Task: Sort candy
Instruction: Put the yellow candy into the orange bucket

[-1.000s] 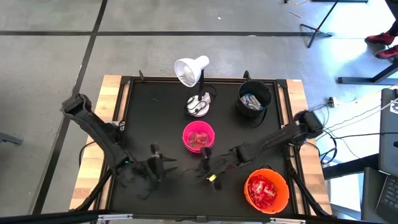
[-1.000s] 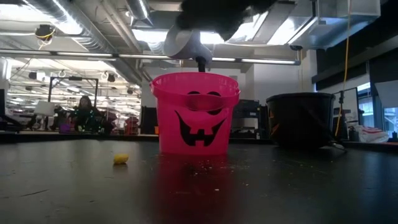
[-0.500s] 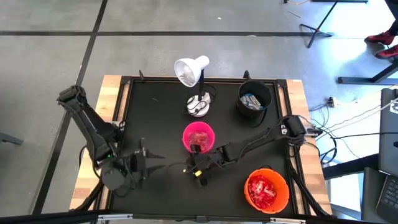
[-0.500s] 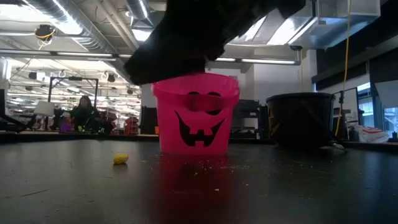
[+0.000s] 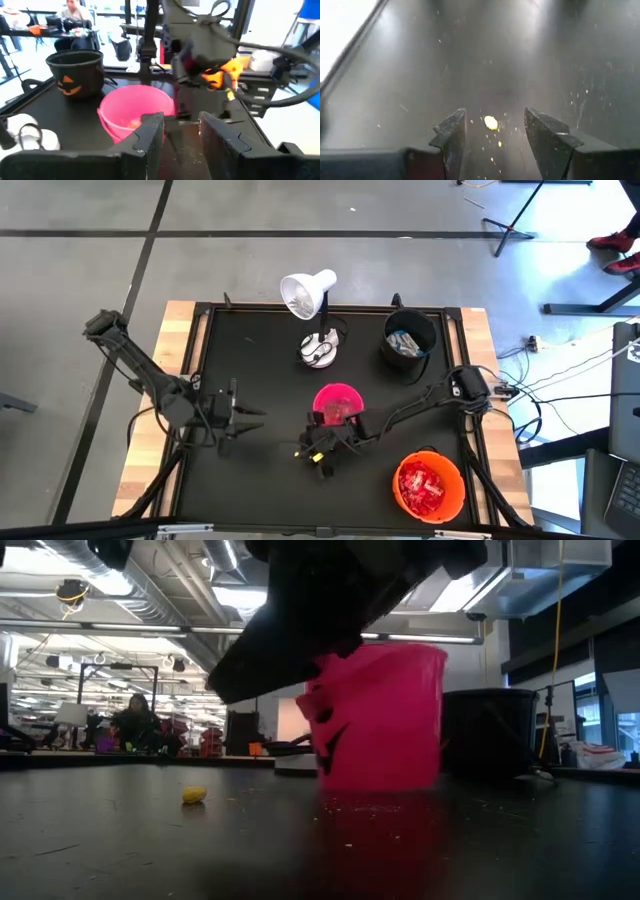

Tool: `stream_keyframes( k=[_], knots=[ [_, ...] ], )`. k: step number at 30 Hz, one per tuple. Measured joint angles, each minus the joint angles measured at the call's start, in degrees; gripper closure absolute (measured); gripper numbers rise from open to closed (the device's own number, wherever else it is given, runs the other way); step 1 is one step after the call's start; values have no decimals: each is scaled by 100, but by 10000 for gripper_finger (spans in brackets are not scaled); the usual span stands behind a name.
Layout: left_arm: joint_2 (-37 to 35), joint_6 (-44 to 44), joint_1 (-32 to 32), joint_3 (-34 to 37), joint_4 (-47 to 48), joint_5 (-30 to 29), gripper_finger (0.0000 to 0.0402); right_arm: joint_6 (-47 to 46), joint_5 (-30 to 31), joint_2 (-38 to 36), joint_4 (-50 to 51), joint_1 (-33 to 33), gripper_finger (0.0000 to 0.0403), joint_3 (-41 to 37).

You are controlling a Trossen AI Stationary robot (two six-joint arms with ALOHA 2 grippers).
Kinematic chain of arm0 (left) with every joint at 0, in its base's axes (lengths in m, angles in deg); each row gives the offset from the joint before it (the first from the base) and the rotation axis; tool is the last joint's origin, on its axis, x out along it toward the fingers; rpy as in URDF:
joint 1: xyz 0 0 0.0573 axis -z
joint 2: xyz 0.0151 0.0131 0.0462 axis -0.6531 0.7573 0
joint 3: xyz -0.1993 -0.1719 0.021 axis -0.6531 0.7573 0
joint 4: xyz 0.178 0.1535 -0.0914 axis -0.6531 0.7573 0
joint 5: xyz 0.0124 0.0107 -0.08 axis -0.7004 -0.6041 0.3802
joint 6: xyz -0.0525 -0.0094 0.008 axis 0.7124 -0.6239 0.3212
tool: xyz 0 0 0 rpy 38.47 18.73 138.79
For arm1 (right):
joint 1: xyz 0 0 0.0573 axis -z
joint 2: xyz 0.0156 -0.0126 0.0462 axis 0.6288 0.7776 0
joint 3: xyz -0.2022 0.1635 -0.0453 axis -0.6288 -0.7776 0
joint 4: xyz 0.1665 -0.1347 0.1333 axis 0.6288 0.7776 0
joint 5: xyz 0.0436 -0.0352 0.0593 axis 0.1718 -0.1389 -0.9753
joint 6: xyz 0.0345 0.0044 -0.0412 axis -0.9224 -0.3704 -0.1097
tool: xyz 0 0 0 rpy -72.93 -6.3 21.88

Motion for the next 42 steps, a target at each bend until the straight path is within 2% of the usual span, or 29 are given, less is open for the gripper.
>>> stream_keyframes(
  k=[7, 13, 19, 30, 42],
  knots=[
    [-217, 111, -84, 373, -286, 48, 280, 32, -28, -19, 1009, 0, 205, 796],
    [-217, 70, -54, 371, -340, 162, 280, 230, -9, -24, 1229, -134, 205, 1208],
    [-225, -84, -55, 372, -361, 173, 280, 505, 271, 122, 1039, -339, 205, 1217],
    [-377, -86, -59, 370, -397, 111, 280, 167, 37, 852, 1094, -57, 205, 1213],
    [-381, -79, -59, 370, -397, 109, 280, 134, 123, 965, 1163, -28, 205, 1209]
  ],
)
